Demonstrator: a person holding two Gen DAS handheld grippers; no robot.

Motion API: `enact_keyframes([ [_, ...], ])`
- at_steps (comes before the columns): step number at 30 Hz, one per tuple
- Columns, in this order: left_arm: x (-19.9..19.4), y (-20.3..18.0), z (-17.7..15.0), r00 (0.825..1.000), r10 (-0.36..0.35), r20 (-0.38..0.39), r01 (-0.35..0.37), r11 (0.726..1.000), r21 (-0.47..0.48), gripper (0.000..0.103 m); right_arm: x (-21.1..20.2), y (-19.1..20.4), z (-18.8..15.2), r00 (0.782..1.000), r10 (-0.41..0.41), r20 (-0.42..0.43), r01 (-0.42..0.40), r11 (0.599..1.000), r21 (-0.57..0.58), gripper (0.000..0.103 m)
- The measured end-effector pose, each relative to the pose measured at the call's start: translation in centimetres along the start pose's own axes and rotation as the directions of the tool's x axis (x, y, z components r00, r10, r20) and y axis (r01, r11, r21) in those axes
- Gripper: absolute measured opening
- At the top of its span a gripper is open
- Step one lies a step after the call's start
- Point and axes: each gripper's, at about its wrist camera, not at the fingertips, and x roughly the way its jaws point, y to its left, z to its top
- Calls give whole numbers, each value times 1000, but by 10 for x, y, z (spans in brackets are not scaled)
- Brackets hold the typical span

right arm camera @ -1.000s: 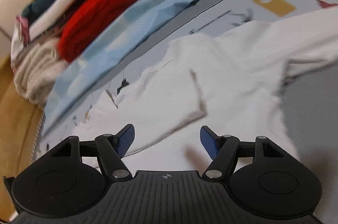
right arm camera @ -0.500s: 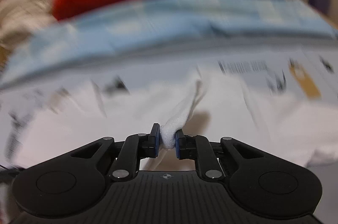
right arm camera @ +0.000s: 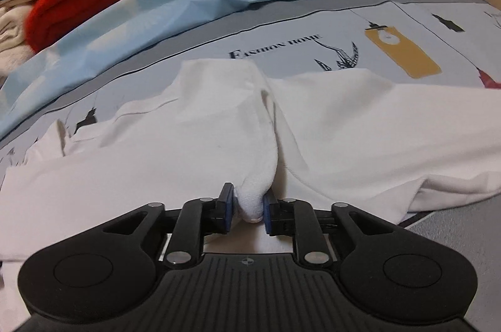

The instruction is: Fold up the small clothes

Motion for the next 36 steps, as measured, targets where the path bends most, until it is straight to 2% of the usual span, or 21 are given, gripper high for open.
enact_keyframes([
  [2,-3,3,2,1000,-11,-6,11,1000,-20,87,-3,-2,1,1000,22,-14,-21,1000,13,33],
  [4,-11,6,5,1000,-17,-8,17,999,-36,87,-13,-9,2,1000,0,-13,0,999,32,46],
  [5,-18,6,6,1000,-11,-3,10,999,-36,86,-17,-11,1,1000,-2,-4,2,999,33,48],
  [9,-52,2,13,997,-30,69,30,999,13,86,-39,-10,-4,999,-19,39,20,1000,-20,48],
  [11,-63,-1,16,989,-54,135,55,999,-2,88,-41,-7,-3,997,-30,72,34,998,-45,48],
  [12,-63,-4,18,984,-68,164,71,997,-15,89,-39,-4,-2,997,-14,81,19,998,-67,47],
  [14,-50,-13,19,984,-90,157,96,995,-35,90,-32,2,0,997,7,80,0,997,-82,24],
  [15,-37,-20,17,986,-98,134,103,994,-30,90,-26,3,1,997,23,77,-17,996,-85,8],
  [17,-12,-32,10,994,-77,84,77,997,3,90,-10,4,2,998,-9,57,13,997,-77,8],
  [18,2,-37,5,998,-42,48,40,998,38,91,1,2,1,999,-46,18,48,996,-73,3],
  [19,10,-39,0,999,-26,41,23,998,62,93,2,-1,0,999,-43,21,44,997,-68,3],
  [20,8,-37,-2,997,-10,75,5,998,58,100,-2,-2,0,999,-36,20,38,996,-75,3],
  [21,9,-35,-1,998,4,70,-8,998,67,102,-6,-3,0,999,-37,7,38,996,-86,3],
  [23,8,-28,1,998,-17,64,14,998,55,102,-18,-8,-3,999,-43,-18,41,993,-110,3],
  [24,8,-25,0,998,-16,58,14,999,43,103,-25,-12,-5,997,-72,-22,69,989,-131,9],
  [26,9,-21,1,998,-26,51,24,999,29,103,-37,-23,-10,991,-131,-13,127,978,-164,11],
  [27,8,-20,2,998,-25,49,24,999,26,103,-46,-30,-13,993,-119,-1,117,980,-162,11],
  [32,-16,-26,2,995,-24,93,18,998,55,103,-109,-49,-19,997,-25,68,30,997,-68,25],
  [35,-34,-29,0,992,-41,122,31,997,76,103,-152,-58,-26,989,8,147,-7,1000,-5,42],
  [36,-40,-30,0,991,-46,128,36,996,77,103,-165,-61,-30,984,10,177,-14,1000,23,50],
])
